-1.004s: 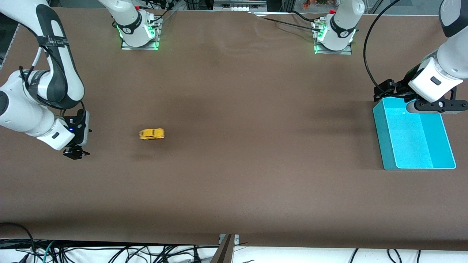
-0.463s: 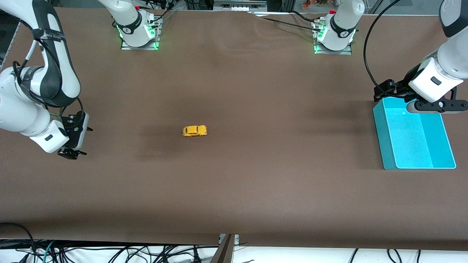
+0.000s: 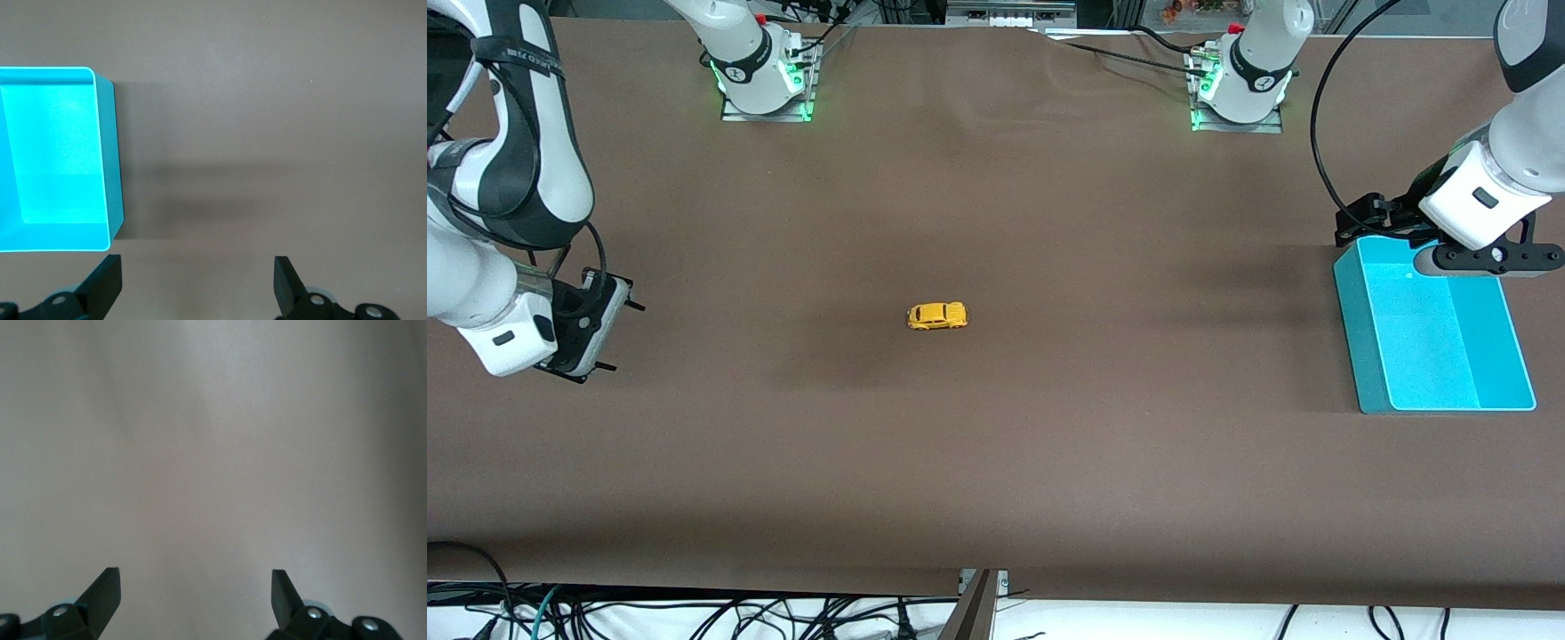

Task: Wind and store yellow beetle car
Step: 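Raise and withdraw the open right gripper as the car rolls forward, then move the left gripper across the table over the yellow car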

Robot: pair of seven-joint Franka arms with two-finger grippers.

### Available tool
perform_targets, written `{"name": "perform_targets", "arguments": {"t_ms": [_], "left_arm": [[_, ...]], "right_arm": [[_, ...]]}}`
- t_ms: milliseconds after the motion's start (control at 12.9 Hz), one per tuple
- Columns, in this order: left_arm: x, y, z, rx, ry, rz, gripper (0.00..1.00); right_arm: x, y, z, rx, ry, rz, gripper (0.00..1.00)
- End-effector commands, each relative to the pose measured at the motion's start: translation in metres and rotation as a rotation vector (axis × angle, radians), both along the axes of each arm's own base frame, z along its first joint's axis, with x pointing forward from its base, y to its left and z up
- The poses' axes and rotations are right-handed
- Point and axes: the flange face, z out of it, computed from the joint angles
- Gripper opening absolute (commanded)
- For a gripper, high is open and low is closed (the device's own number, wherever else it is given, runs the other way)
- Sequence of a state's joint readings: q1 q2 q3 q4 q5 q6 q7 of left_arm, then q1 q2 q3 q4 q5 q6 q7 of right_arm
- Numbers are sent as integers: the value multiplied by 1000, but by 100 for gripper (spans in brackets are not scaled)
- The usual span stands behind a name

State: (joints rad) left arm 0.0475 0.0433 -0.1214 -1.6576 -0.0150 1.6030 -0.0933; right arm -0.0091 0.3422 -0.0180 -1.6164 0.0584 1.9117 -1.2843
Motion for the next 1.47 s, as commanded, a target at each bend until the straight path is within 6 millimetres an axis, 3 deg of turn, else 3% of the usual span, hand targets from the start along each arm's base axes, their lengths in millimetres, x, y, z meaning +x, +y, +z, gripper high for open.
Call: {"name": "perform_targets", "arguments": {"t_ms": [0, 309, 463, 618, 772, 850, 927, 1081, 1159, 1236, 1390], "left_arm": [[1, -2, 6, -14, 11, -25, 100], [-5, -18, 0, -36, 61, -97, 100], [-10, -77, -5, -50, 68, -238, 100], [-17, -152, -19, -79, 96, -367, 100], [-33, -227, -47, -113, 147, -493, 100], [-32, -266, -61, -141, 160, -553, 100], [-27, -298, -76, -161, 169, -600, 100], [-11, -362, -132, -216, 156, -660, 100], [-13, -395, -154, -242, 113, -700, 100], [-19, -420, -169, -252, 62, -729, 100], [-13, -445, -202, -292, -41, -812, 100]], "right_arm": [[-2, 12, 17, -10, 26, -85, 100], [0, 12, 25, -12, 26, -128, 100], [3, 14, 40, -1, 10, -130, 100], [2, 12, 49, -10, 33, -281, 100], [-3, 14, 56, -27, 85, -460, 100], [-2, 14, 62, -28, 82, -497, 100], [-1, 14, 63, -27, 80, -511, 100], [1, 18, 73, -25, 58, -511, 100], [3, 19, 76, -27, 49, -507, 100], [7, 19, 83, -32, 30, -501, 100], [10, 18, 95, -45, -2, -500, 100]]}}
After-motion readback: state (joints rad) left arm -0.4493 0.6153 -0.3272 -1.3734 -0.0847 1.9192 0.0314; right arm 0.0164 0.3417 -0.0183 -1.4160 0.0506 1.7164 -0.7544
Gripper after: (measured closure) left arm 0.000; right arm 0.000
